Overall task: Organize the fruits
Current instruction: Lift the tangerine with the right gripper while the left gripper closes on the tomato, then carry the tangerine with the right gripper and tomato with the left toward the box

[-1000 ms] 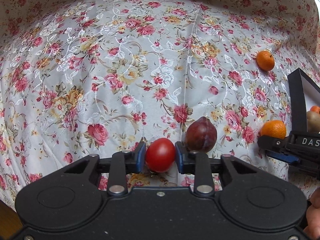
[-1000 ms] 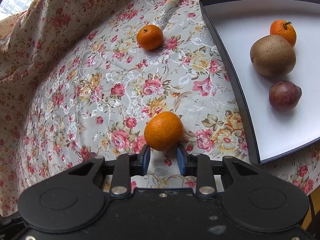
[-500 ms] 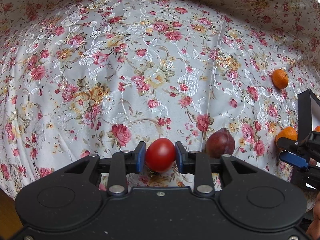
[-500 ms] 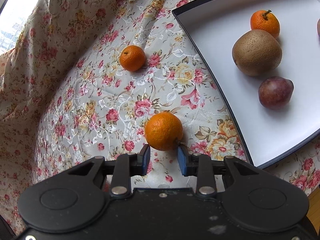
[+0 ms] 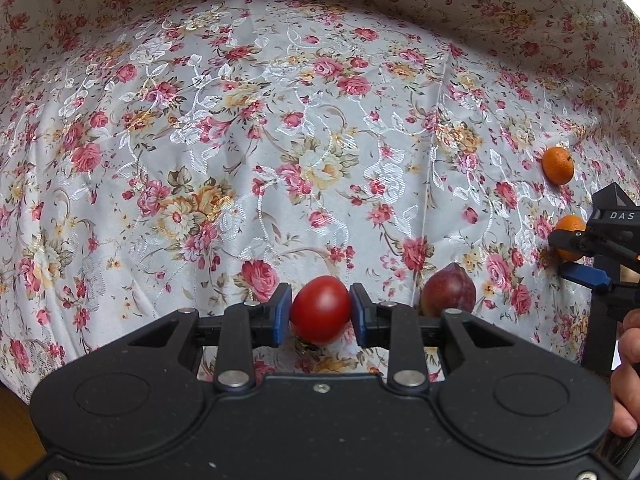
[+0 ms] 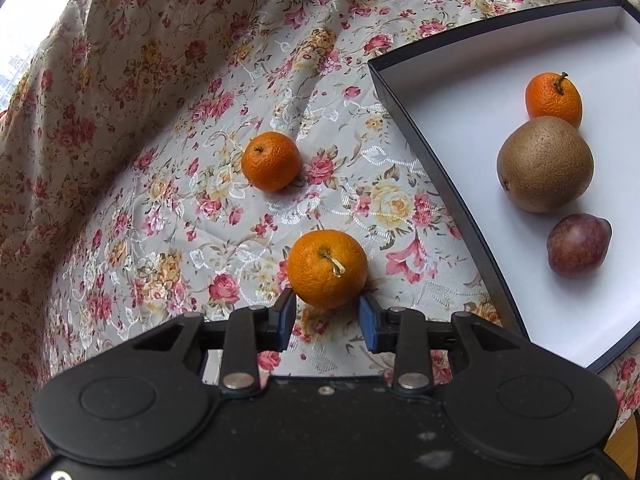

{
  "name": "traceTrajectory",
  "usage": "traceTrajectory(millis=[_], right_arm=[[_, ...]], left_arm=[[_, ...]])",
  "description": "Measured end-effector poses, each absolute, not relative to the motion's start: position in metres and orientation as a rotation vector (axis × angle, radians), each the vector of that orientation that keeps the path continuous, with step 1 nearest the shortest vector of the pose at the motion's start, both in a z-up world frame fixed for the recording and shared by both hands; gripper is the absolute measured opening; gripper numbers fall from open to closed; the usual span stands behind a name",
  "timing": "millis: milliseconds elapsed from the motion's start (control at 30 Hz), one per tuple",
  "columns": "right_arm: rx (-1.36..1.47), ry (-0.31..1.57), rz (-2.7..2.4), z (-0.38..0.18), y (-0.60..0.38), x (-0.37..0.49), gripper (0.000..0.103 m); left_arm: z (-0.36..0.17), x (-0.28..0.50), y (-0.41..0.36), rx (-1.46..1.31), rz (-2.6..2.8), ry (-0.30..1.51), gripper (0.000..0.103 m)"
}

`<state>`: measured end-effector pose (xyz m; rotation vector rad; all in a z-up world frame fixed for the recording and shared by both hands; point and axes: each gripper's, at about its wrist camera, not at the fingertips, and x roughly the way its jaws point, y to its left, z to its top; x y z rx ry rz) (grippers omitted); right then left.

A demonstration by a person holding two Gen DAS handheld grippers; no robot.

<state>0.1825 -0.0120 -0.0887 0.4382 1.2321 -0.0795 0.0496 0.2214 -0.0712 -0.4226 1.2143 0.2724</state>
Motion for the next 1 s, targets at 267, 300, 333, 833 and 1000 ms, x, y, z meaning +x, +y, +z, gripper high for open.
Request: traceTrajectory(millis=[267,300,333,833,1000], right_arm=[[0.276,1.175,-0.111,-0.089,0.005,0.195,0.033],[0.274,1.175,-0.107,-0.088,0.005,0.195,0.031],[0.282,1.175,-0.095,-0.087,0.004,0.195,0.027],[0.409,1.029,-0.014,-0.04,-0.027,0.174,0.032],[0.254,0.987,-0.048,-0.039,-0.006,0.187,0.033]], left_arm=[[-0.072,0.049,0.231,-0.468,0.283,1.213,0.04],[-0.073,0.049,0.232,-0.472,0.283,1.213,0.04],[-0.073,0.05,0.232,-0.475,0.283,1.214,0.04],[-0.07,0.05,0.228,-0.429,0.28,1.203,0.04],[-0.069,0.051,0.226,-0.413,0.269,1.194,0.04]])
